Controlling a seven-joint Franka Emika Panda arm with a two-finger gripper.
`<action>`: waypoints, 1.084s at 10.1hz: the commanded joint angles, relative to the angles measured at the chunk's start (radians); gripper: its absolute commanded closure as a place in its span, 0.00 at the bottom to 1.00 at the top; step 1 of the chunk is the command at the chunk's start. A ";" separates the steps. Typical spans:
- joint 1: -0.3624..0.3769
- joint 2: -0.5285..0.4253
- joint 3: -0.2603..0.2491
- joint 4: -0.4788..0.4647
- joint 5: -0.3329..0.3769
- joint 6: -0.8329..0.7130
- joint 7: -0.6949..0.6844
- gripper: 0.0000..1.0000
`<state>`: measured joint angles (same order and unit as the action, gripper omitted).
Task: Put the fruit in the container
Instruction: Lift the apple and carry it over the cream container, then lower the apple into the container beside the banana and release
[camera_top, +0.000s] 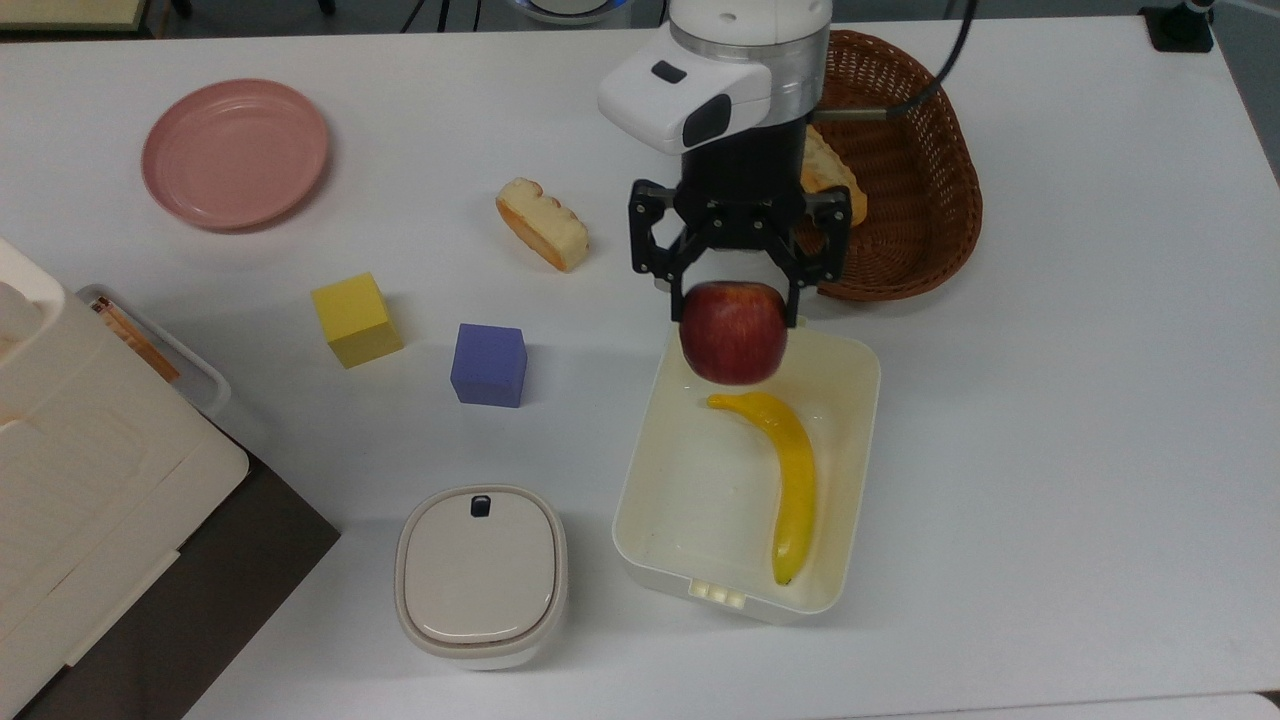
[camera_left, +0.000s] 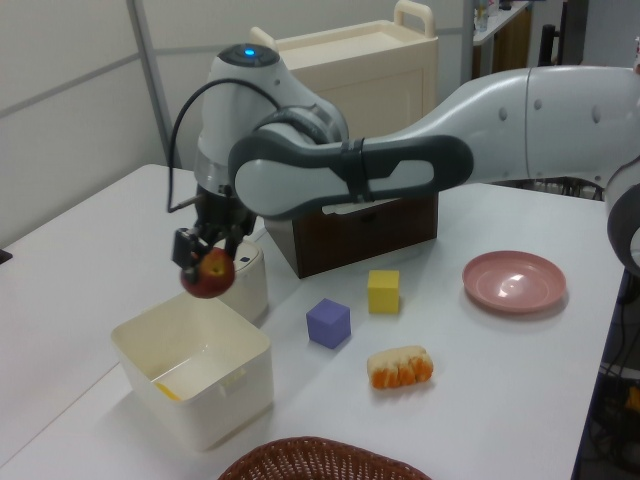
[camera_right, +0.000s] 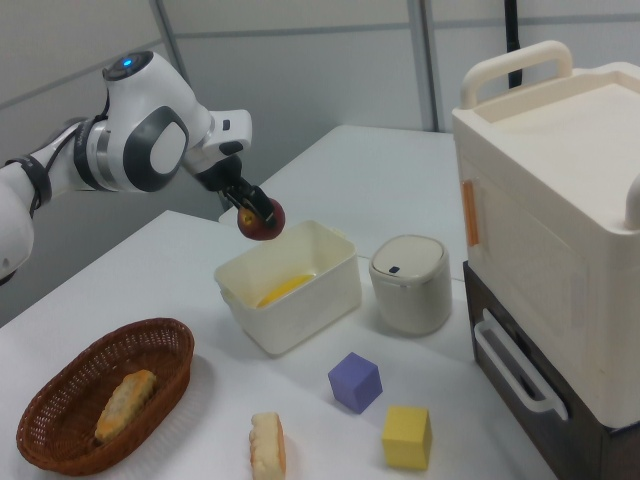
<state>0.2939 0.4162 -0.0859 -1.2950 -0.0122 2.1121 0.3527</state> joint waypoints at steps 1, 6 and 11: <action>0.004 -0.013 -0.003 -0.023 0.008 0.043 0.086 0.00; -0.039 -0.033 -0.014 -0.035 0.001 -0.123 0.020 0.00; -0.166 -0.088 -0.014 -0.035 -0.002 -0.506 -0.386 0.00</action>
<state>0.1555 0.3737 -0.0957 -1.2952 -0.0158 1.6524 0.0472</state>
